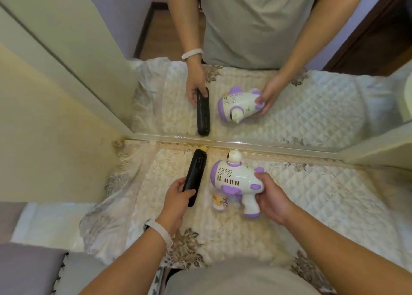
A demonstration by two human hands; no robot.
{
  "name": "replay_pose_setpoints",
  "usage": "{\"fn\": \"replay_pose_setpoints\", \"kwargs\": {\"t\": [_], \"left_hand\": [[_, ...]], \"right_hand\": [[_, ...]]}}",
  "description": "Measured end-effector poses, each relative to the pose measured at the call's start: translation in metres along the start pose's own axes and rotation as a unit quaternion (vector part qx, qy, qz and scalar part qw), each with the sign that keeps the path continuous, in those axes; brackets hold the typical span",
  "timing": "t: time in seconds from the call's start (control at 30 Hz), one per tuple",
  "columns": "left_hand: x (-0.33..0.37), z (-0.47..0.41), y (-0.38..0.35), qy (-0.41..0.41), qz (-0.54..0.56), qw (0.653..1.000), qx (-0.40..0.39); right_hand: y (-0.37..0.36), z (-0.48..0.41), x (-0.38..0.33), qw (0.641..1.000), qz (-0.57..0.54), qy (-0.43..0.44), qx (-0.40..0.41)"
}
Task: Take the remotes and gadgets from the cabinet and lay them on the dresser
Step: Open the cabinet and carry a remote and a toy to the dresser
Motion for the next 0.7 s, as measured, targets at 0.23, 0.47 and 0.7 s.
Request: {"fn": "replay_pose_setpoints", "kwargs": {"t": [0.23,0.47,0.7], "left_hand": [[-0.011,-0.014,0.002,-0.041,-0.125,0.991,-0.031],[-0.003,0.0,0.004,-0.129,-0.256,0.957,-0.038],[0.002,0.039,0.001,-0.154,-0.263,0.952,0.01]], "right_hand": [[0.013,-0.018,0.003,0.997,0.061,-0.044,0.03],[0.015,-0.009,-0.008,0.977,0.195,0.017,0.081],[0.027,0.011,-0.011,0.953,0.282,0.076,0.081]]}}
Point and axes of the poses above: each hand's wrist, its own z-axis away from the middle knuckle, its own y-axis out of the back of the hand, x = y × z, the point moved 2 cm from there along -z, towards the middle knuckle, and after that the axes turned 15 degrees about z, right-handed, at the moved point
